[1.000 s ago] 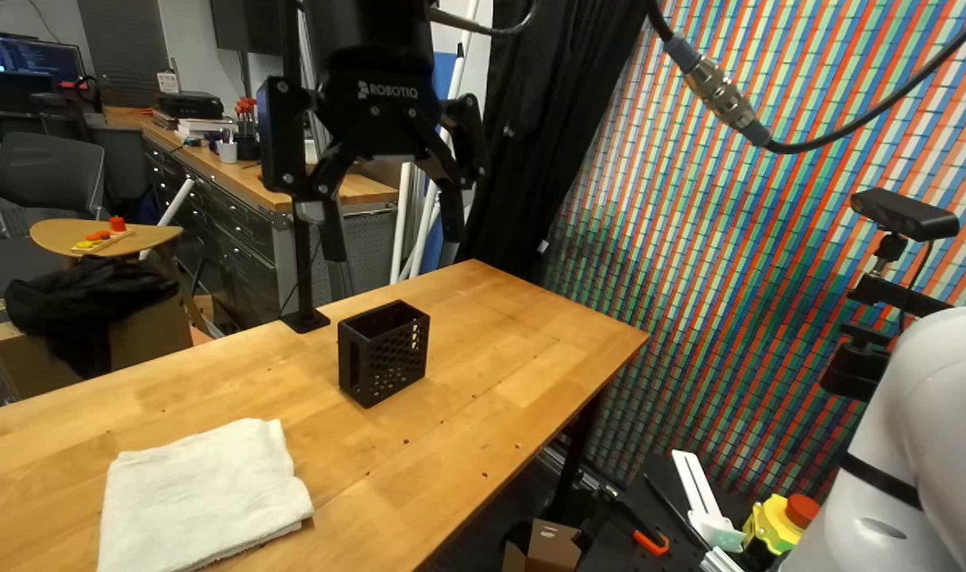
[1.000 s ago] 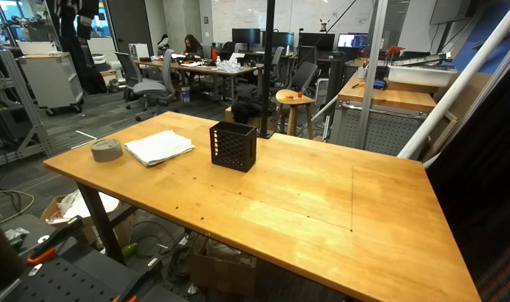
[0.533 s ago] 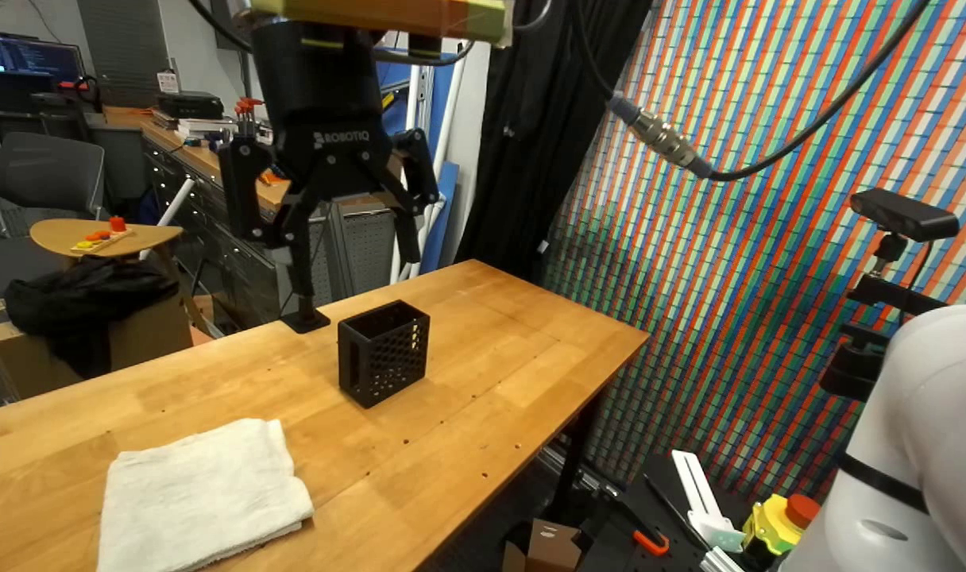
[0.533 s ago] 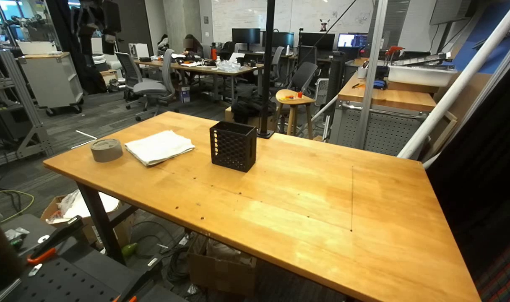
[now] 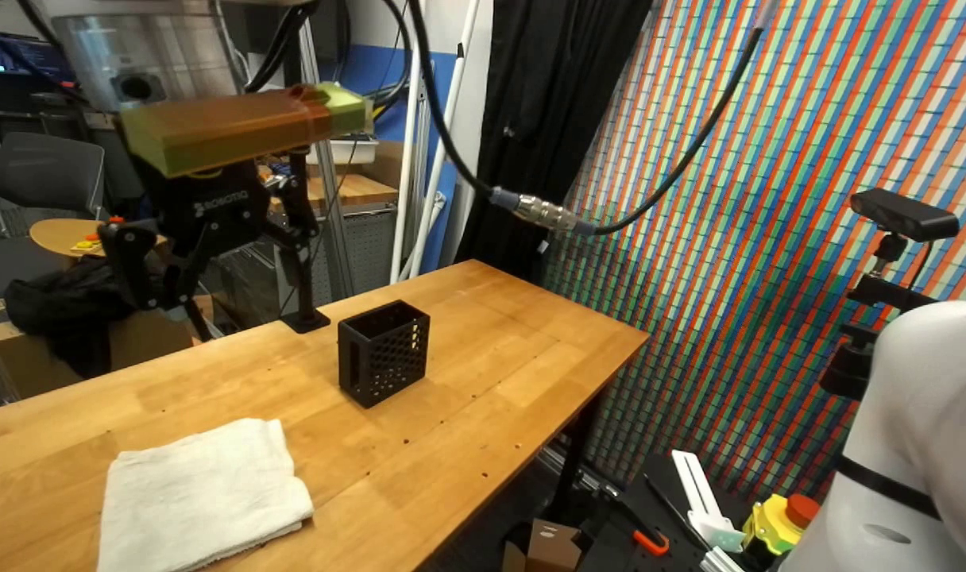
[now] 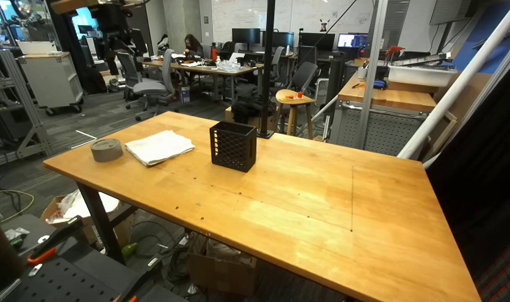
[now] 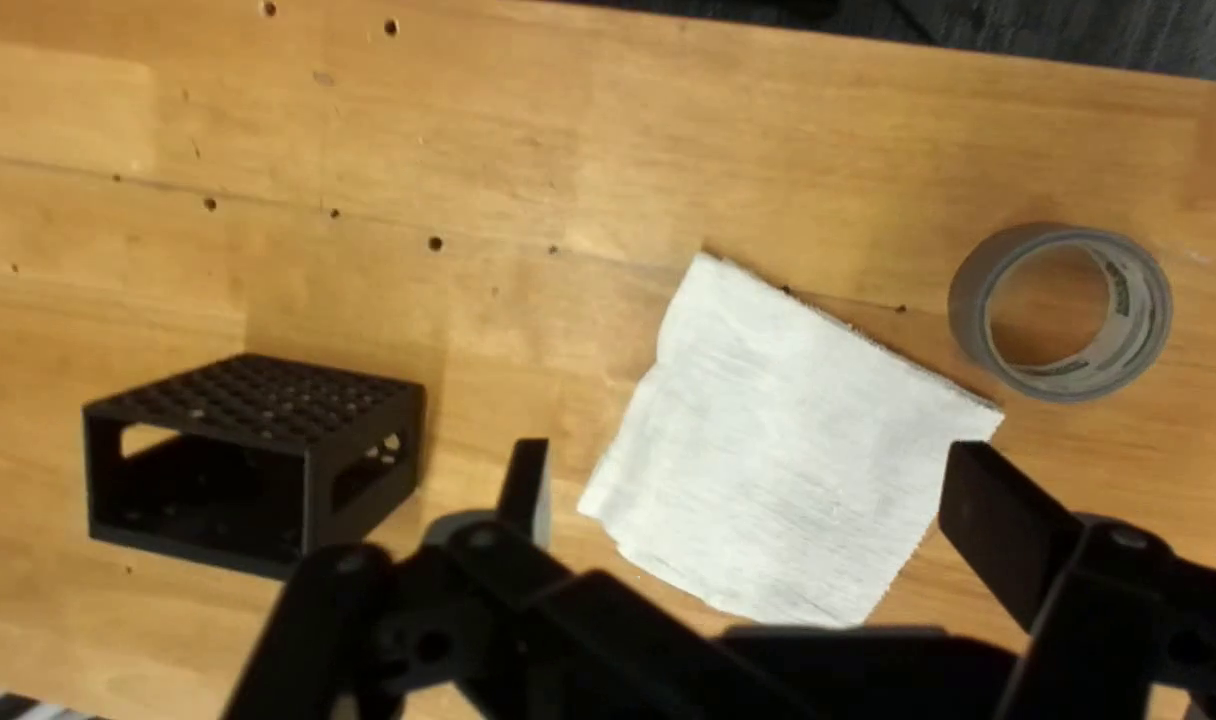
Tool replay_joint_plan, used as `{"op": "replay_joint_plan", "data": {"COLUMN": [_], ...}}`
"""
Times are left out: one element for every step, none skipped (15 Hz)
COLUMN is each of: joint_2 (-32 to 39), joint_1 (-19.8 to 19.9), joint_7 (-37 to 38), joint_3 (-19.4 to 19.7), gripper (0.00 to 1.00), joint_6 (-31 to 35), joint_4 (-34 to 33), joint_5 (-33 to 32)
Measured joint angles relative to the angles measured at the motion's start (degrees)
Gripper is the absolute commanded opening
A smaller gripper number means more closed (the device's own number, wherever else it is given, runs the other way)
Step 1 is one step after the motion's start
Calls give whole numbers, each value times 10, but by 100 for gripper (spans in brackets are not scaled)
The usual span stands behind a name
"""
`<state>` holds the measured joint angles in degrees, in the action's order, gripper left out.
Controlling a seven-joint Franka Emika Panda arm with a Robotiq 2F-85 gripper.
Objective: Pick the cloth and shove it in the box
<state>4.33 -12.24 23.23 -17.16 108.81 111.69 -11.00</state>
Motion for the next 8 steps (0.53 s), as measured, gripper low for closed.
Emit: {"op": "replay_joint_plan", "data": {"joint_2": [23,43,64,82,100,117,133,149], "joint_1": [-4,-7,-8,-9,-10,-10,-10,-10], "joint_7": [-8,-17,-30,-44,-61,-78,-96,-114], "joint_3": [1,4,8,12,17,24,30,36], "gripper": [100,100,100,100,100,100,100,100], "joint_6": [19,36,53,68,84,100,115,129], "joint_4": [-11,-20,-29,-36,-42,-46,-51,-54], "joint_5": [-12,-20,-25,-27,-29,-29,-29,-29]}}
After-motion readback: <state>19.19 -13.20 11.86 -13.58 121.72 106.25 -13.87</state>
